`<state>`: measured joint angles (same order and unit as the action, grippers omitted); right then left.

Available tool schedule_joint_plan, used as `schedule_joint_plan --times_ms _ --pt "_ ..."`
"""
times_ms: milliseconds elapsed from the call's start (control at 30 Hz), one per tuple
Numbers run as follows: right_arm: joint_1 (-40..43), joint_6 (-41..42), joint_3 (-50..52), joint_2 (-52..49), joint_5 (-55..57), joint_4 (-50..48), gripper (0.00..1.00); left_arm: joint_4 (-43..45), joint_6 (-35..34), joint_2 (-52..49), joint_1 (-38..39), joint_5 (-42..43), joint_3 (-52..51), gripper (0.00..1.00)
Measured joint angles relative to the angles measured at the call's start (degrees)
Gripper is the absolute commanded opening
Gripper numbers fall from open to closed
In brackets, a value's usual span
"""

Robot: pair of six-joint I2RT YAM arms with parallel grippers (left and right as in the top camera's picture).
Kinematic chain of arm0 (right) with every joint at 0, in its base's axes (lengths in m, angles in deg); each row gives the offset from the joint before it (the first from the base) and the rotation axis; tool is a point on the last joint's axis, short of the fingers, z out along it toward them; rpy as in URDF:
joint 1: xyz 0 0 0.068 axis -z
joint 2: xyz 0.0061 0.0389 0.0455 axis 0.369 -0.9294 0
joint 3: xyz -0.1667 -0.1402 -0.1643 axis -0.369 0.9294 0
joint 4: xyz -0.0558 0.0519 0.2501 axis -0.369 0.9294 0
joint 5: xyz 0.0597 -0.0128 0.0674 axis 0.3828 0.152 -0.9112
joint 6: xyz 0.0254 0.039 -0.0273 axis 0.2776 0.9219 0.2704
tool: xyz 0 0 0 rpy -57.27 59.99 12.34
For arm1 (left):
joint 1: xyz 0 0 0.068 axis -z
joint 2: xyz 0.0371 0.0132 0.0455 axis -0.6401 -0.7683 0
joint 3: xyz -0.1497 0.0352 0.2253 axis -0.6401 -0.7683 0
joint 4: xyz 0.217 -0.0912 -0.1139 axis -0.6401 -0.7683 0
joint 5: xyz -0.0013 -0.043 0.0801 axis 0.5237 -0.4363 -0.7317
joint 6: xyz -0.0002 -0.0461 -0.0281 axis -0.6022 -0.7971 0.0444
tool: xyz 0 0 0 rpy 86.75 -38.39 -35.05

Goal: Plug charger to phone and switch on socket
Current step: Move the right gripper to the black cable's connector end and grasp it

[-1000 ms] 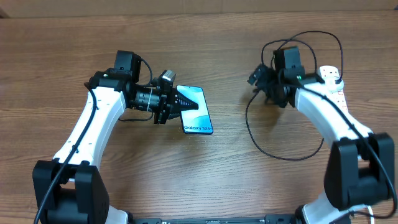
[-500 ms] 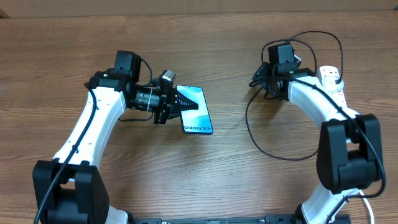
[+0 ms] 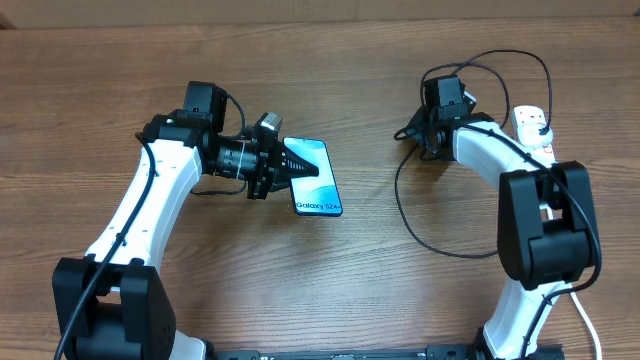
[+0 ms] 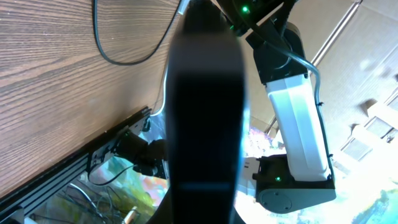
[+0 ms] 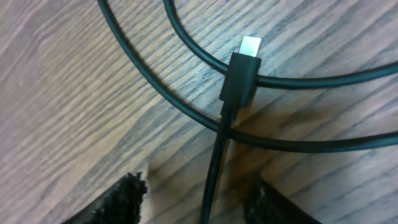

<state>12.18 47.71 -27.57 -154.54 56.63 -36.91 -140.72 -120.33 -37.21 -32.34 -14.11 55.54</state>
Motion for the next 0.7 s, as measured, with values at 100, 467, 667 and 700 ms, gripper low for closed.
schedule_joint_plan --times_ms 100,467,667,700 --pt "0.0 0.0 -0.1 -0.4 0.2 0.1 0.37 0.1 -1.3 0.0 -0.1 -0.2 0.0 0.04" --pt "0.1 -0.1 -0.8 -0.6 0.0 4.1 0.04 0.4 -3.2 0.0 -0.4 -1.9 0.0 0.04" --pt "0.2 -0.1 -1.0 -0.2 -4.3 5.3 0.04 0.5 -3.8 0.0 -0.4 -3.8 0.0 0.04" --pt "0.2 -0.1 -1.0 0.0 -5.4 6.0 0.04 0.5 -3.8 0.0 -0.4 -3.9 0.0 0.04"
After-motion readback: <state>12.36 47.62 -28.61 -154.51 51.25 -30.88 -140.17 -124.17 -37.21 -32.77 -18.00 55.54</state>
